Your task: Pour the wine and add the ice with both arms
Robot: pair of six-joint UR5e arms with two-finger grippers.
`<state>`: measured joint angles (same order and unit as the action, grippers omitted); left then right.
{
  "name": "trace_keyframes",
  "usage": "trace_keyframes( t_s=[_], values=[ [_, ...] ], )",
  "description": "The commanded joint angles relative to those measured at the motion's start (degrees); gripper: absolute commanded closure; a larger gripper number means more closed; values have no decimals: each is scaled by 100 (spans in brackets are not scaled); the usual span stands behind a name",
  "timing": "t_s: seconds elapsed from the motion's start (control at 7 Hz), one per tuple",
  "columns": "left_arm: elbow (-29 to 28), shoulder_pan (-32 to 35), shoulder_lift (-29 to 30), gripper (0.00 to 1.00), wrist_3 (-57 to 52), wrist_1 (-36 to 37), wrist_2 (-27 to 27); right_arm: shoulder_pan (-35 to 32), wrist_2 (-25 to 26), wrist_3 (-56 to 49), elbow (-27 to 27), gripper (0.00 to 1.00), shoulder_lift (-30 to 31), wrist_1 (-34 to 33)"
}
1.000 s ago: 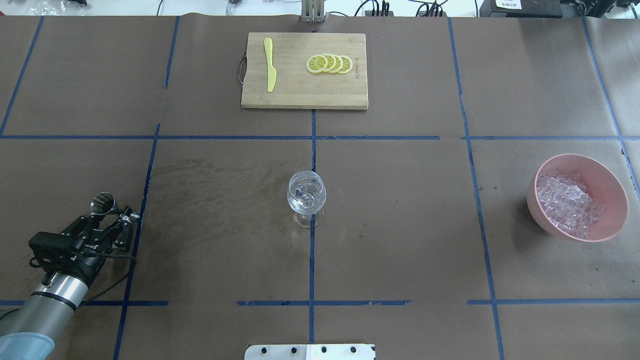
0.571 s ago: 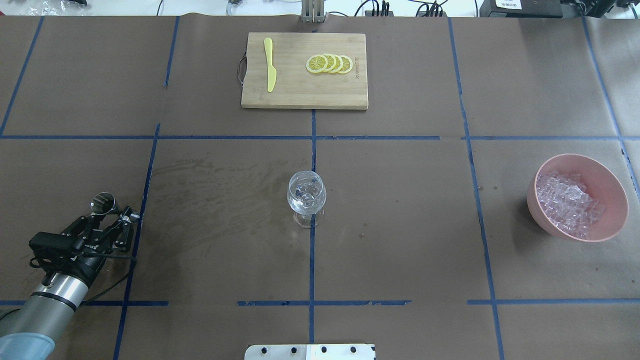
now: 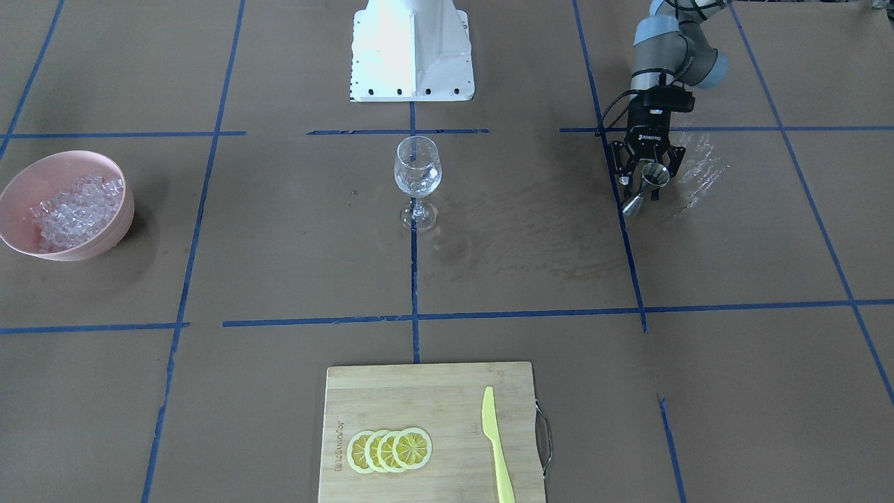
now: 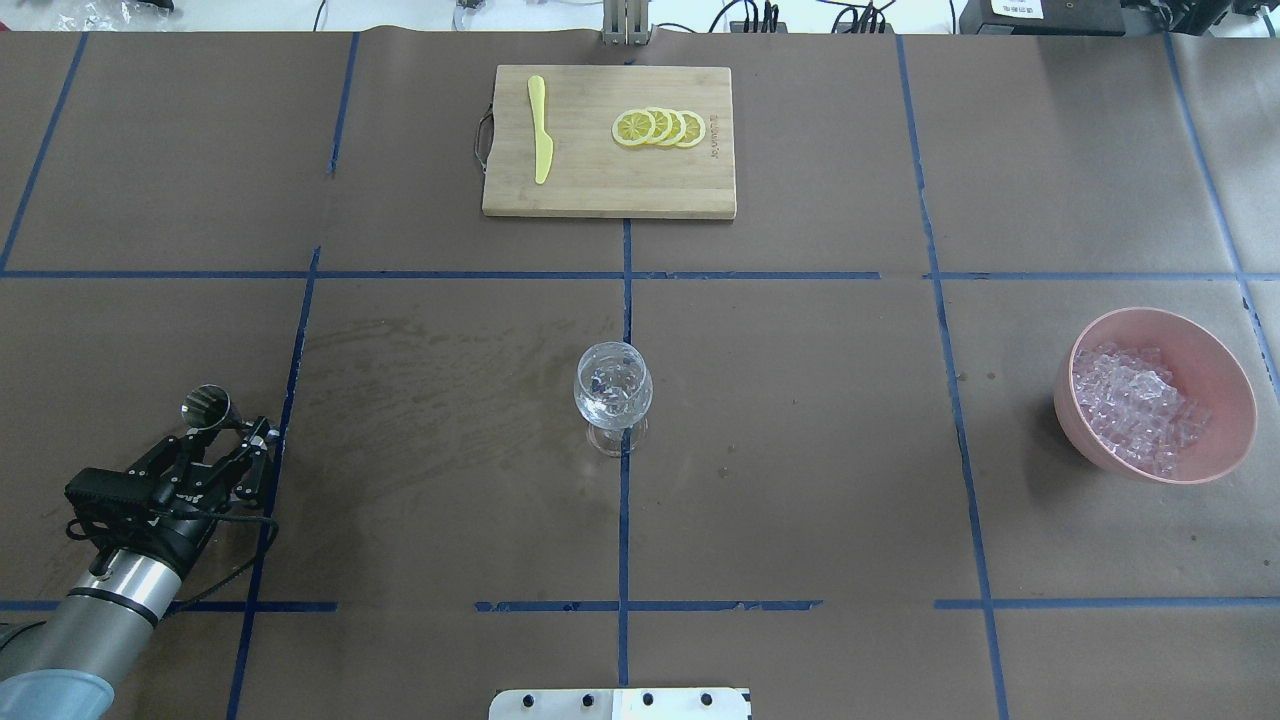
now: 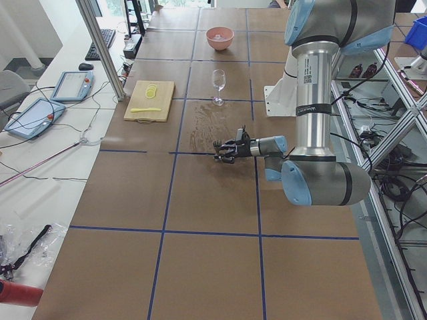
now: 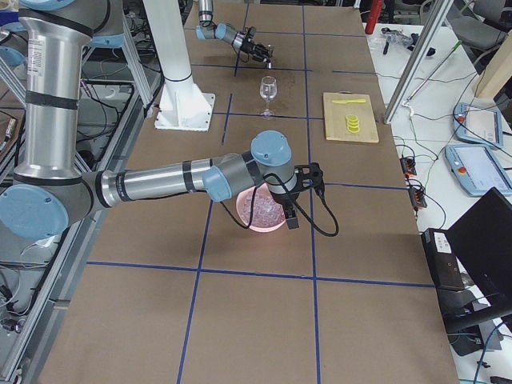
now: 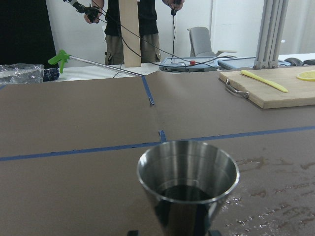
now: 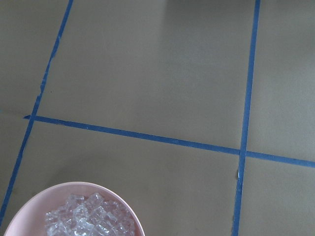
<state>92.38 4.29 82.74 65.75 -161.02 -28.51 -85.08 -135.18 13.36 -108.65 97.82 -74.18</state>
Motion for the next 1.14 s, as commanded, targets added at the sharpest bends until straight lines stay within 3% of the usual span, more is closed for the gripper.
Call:
trace_keyframes(
  t_s=[0.0,0.14,0.43,0.86,1.0],
  values=[
    [-1,-7,14,44,-1,0,3,0,0,0,1,0,0,0],
    [8,-7,14,56,-1,0,3,0,0,0,-7,0,0,0],
    [43,-7,14,100,-18,0,-5,0,0,0,-8,0,0,0],
    [78,2,14,100,-393,-140,3,0,9,0,-16,0,0,0],
    [78,2,14,100,-762,-550,47,0,9,0,-16,0,0,0]
  ],
)
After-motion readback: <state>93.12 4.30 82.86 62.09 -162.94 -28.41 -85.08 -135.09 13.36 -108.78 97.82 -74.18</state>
